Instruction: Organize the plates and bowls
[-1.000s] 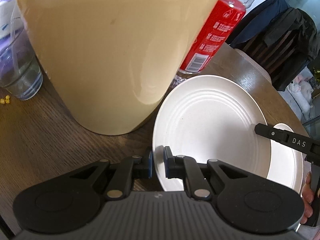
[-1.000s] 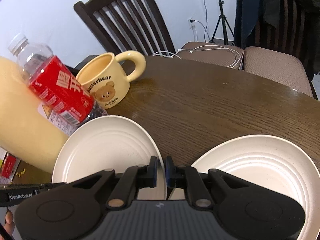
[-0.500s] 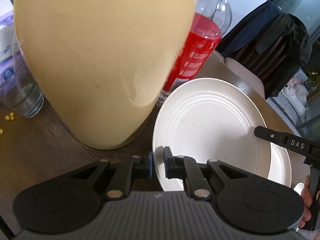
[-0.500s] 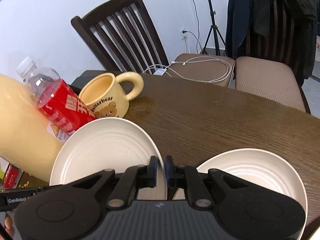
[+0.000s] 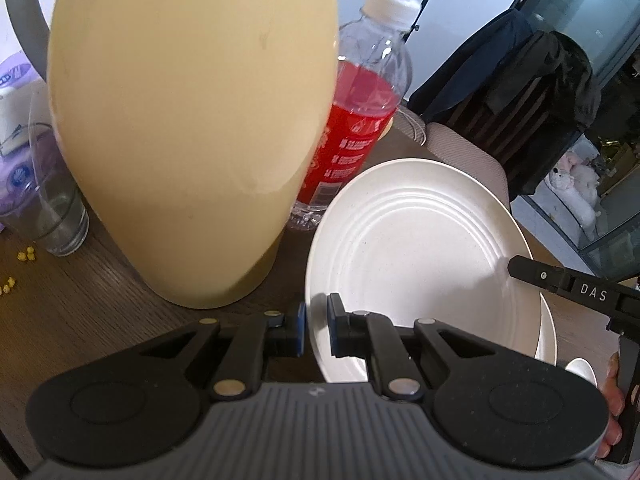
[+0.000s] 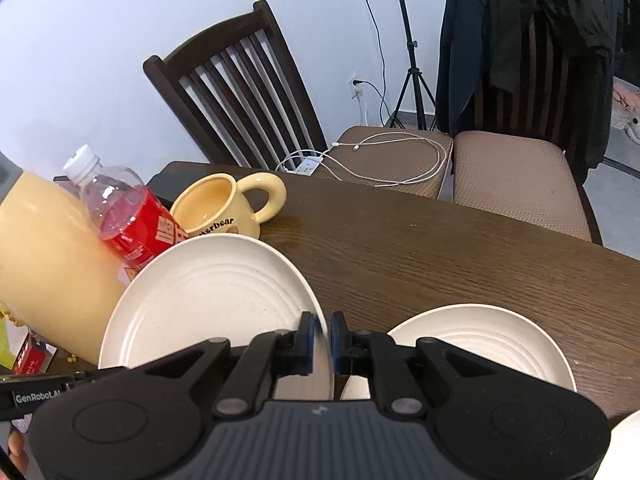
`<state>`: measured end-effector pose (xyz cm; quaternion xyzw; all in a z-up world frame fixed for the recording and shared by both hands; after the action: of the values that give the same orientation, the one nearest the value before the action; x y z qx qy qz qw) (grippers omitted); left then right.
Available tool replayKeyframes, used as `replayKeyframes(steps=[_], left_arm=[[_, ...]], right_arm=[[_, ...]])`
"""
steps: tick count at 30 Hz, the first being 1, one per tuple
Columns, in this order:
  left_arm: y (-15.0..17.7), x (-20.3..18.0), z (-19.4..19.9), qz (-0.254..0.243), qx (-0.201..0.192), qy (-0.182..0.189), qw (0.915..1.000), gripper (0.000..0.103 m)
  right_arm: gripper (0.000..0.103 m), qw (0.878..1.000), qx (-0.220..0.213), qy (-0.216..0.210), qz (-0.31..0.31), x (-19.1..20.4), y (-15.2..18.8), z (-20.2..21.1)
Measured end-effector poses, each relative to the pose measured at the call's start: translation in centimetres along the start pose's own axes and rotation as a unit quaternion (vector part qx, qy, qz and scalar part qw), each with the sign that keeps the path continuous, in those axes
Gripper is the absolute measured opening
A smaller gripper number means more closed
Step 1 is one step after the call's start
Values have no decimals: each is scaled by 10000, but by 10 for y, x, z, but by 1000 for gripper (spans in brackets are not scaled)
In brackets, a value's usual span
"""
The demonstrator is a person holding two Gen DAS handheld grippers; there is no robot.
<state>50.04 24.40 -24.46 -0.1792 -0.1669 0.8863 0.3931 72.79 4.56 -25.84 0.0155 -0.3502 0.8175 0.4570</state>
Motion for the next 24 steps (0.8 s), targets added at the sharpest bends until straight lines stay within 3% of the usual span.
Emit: replayKeyframes(steps=[24], left_arm=[[8,7,47,-419,-62,271,9987,11]], right_arm=[[9,9985,-240,385,-294,30,34,64]])
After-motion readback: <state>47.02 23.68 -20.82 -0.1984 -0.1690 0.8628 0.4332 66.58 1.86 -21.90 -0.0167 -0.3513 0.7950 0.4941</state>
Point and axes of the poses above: each gripper's, at about its wrist camera, not at the fingertips, and z roughly against the way its jaws point, x to its left, y to its underside, the point moved 5 cm from there along -z, roughly the way its jaws point, and after that the axes turned 5 degrees about -y, right-handed, at the moved point
